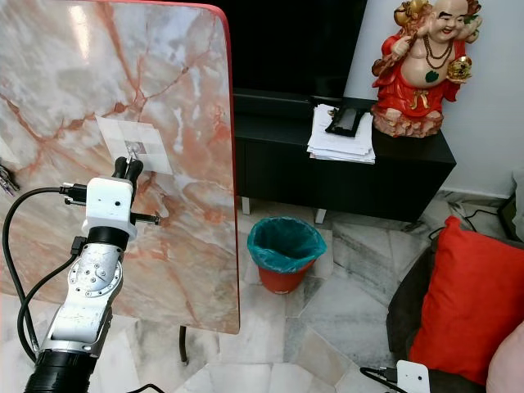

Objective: Hang keys on a hook

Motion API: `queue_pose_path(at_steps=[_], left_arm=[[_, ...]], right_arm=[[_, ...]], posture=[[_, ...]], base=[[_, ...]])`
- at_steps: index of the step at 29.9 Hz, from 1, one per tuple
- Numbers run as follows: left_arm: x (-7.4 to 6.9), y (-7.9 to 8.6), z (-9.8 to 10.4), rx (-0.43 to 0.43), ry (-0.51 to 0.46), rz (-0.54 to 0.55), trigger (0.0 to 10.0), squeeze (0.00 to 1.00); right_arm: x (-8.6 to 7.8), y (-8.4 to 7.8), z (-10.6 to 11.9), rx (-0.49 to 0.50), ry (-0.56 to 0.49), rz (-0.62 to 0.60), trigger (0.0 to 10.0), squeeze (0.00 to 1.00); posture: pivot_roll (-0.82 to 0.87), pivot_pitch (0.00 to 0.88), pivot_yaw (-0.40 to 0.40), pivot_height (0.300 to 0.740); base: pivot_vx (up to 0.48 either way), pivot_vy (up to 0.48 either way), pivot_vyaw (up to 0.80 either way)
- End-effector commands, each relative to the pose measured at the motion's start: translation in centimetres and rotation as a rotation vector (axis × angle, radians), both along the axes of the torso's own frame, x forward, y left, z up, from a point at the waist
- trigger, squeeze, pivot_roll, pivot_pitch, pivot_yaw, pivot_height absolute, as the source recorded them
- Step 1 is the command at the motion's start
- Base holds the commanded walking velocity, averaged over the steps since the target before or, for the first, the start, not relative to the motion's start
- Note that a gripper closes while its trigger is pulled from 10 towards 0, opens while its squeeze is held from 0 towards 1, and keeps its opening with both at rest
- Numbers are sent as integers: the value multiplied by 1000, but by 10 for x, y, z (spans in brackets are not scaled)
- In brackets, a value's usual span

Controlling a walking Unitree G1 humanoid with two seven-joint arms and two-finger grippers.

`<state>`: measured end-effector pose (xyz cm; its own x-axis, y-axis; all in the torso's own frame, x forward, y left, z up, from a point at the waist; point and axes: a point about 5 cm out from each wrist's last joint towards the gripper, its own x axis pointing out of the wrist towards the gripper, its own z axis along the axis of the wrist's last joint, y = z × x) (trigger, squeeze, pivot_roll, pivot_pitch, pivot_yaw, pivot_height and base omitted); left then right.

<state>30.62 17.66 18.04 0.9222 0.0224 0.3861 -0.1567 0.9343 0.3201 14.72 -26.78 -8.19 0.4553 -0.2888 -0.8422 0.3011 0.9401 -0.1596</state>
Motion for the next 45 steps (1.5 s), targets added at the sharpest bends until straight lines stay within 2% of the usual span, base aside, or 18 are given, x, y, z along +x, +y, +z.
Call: queue_pose_path(at_steps=[1,19,30,45], left_arm=[[2,-1,1,-14,8,-10,10000,0],[3,-7,0,-35,34,-53,10000,0],[-3,-9,-6,-33,43,-62,10000,0],[-5,-8,-7,-27,42,-55,10000,0]], right_arm=[[-1,-5,1,-12,2,4,10000,0],[1,-8,3,-14,-3,12,10000,0],[2,-1,1,-6,-2,15,10000,0],[1,-5,2,-10,-4,12,10000,0]], posture=[[50,39,-57,740],[49,43,-54,740],[48,44,-53,740],[47,44,-54,740]], base=[[0,0,0],[0,0,0],[0,0,0],[0,0,0]])
